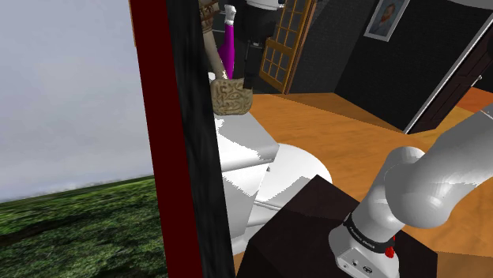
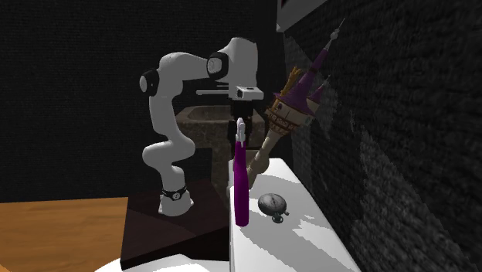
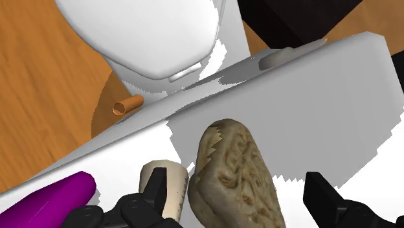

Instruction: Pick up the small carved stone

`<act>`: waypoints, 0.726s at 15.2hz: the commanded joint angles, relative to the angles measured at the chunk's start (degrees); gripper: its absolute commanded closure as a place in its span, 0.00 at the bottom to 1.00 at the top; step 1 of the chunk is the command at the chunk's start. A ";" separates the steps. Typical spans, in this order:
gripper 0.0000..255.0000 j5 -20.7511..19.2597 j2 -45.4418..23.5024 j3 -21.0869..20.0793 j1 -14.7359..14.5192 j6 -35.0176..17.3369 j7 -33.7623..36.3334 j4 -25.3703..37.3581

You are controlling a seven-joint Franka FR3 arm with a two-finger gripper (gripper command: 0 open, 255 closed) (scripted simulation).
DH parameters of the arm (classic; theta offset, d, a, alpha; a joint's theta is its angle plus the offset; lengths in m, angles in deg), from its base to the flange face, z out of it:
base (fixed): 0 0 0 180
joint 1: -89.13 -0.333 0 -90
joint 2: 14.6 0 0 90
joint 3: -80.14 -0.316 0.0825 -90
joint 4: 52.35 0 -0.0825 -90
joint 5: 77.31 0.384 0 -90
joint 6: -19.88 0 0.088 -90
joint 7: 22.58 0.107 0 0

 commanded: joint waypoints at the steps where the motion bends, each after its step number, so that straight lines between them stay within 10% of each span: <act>1: 0.00 -0.16 -0.14 -0.22 -0.25 -1.41 -0.43 -0.83; 8: 0.00 -0.05 0.46 -0.26 -0.34 -5.69 -0.19 -5.71; 9: 1.00 -0.04 0.37 -0.37 -0.39 -5.69 -0.04 -5.63; 11: 1.00 -0.05 0.33 -0.37 -0.39 -5.64 -0.04 -5.54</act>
